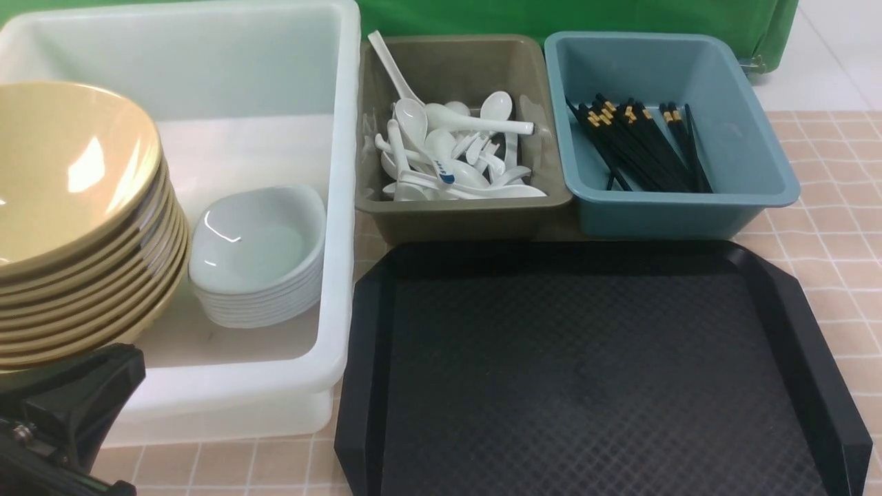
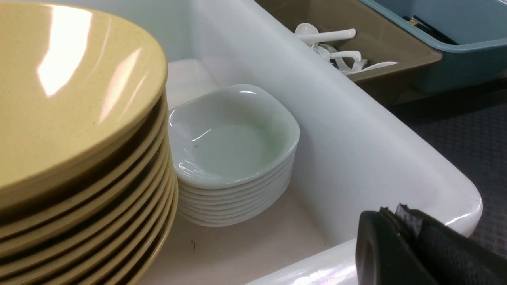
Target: On brown table put chopsticks spoon bowls plates into blue grey white boxes.
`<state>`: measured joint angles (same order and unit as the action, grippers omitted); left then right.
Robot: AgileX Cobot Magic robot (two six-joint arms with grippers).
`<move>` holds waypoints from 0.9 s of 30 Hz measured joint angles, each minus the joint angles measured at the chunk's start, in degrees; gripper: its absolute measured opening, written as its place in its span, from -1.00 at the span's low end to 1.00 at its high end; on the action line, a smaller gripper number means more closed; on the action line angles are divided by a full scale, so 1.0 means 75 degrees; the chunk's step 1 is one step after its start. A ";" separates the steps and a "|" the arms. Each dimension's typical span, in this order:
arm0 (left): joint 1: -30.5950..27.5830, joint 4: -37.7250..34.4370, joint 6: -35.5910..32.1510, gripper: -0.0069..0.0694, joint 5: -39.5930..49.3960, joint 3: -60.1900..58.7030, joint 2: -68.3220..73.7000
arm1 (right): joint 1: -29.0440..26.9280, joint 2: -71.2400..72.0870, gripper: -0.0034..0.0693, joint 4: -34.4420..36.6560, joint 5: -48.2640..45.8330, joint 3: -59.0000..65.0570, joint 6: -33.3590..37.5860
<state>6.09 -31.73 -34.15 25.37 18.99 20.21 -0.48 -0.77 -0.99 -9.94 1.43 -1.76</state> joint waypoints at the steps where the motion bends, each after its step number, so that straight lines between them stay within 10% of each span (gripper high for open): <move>1: 0.0000 0.0000 0.0000 -0.81 0.0006 0.0000 0.0000 | -0.0146 0.0093 -0.78 0.0000 -0.0001 0.0000 0.0000; 27: 0.0000 0.0000 -0.0019 -0.81 0.0085 -0.0009 0.0000 | -0.0607 0.0188 -0.73 0.0000 -0.1181 -0.0004 0.0061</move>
<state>6.09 -31.73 -34.29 26.01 18.92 20.21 -5.03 0.64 -0.99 -18.80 1.40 -1.31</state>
